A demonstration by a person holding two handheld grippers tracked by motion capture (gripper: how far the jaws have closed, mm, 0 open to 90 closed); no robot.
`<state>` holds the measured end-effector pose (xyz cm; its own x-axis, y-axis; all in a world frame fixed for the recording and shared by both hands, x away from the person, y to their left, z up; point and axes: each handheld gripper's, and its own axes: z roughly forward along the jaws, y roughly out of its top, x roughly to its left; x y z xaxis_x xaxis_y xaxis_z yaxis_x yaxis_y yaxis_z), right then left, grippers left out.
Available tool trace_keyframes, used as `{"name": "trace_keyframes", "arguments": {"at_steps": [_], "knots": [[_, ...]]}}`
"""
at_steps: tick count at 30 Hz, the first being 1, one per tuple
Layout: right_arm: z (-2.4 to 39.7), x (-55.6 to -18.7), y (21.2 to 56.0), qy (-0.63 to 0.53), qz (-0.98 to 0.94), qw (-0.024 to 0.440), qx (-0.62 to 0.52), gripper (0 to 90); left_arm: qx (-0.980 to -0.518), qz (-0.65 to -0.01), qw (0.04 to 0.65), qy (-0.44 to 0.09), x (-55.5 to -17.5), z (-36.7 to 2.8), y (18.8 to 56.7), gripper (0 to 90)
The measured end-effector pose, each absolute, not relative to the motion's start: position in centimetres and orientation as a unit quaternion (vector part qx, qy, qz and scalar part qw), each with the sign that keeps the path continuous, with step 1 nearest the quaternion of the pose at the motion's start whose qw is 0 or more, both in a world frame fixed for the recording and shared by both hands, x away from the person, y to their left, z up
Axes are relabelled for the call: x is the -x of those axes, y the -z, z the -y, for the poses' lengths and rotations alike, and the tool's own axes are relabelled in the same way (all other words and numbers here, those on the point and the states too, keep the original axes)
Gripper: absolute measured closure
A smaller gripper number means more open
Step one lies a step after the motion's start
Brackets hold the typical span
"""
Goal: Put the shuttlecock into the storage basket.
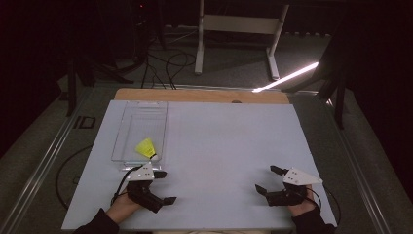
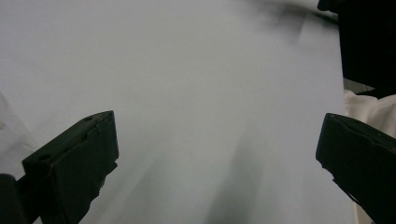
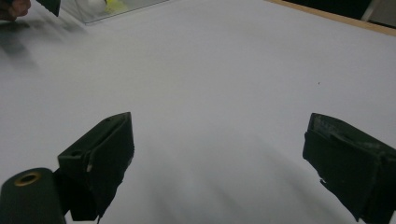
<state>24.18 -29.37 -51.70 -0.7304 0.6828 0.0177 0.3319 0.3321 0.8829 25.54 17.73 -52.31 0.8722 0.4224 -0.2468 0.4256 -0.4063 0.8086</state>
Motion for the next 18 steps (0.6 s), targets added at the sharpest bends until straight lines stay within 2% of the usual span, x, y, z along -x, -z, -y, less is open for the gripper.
{"name": "trace_keyframes", "arguments": {"at_steps": [18], "knots": [[29.3,-24.22,51.83,-0.478,-0.798,0.179,-0.32,8.8,-0.839,-0.252,0.482,0.004,-25.65,-17.58,52.55,0.1]]}}
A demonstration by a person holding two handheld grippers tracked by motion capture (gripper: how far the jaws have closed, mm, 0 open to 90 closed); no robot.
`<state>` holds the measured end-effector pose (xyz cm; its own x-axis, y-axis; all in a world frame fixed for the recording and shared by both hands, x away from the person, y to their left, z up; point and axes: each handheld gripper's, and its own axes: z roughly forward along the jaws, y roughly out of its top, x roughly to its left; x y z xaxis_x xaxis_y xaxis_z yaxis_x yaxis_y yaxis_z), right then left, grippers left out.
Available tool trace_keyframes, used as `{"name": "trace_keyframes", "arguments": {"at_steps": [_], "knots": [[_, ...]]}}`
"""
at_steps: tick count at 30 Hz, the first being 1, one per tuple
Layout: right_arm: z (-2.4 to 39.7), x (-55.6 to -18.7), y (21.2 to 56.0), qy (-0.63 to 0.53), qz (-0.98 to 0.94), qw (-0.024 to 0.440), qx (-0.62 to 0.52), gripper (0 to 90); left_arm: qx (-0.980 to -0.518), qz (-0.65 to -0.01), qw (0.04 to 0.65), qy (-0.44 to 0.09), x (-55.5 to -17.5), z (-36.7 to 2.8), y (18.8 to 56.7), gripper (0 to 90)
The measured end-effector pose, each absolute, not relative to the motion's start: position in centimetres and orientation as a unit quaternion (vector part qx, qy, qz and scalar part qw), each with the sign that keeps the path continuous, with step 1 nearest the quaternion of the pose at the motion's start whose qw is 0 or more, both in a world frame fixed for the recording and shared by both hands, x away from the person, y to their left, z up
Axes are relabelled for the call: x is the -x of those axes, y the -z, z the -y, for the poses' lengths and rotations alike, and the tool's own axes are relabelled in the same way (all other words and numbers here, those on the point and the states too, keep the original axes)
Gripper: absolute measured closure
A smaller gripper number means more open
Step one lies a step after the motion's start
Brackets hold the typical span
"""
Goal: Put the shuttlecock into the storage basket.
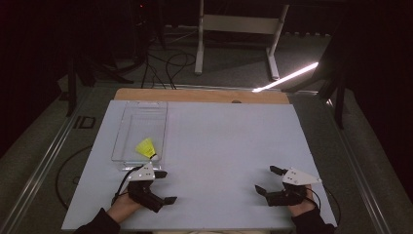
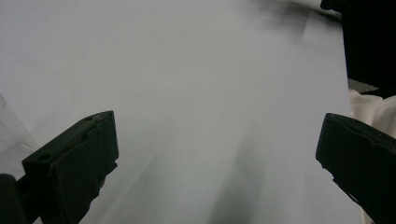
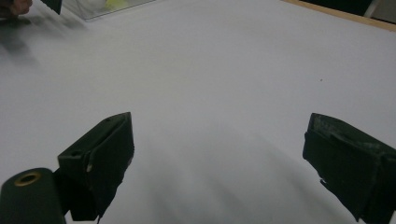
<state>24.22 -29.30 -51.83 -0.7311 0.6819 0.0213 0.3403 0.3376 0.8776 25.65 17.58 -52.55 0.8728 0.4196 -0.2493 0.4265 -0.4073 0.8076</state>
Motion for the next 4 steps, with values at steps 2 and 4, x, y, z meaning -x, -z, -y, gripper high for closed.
{"name": "trace_keyframes", "arguments": {"at_steps": [2,4], "knots": [[29.26,-24.21,51.82,-0.478,-0.798,0.178,-0.32,8.8,-0.839,-0.252,0.483,0.002,-25.63,-17.62,52.52,0.0],[29.24,-24.22,51.81,-0.478,-0.799,0.179,-0.32,8.8,-0.838,-0.252,0.484,0.003,-25.65,-17.64,52.54,0.1]]}}
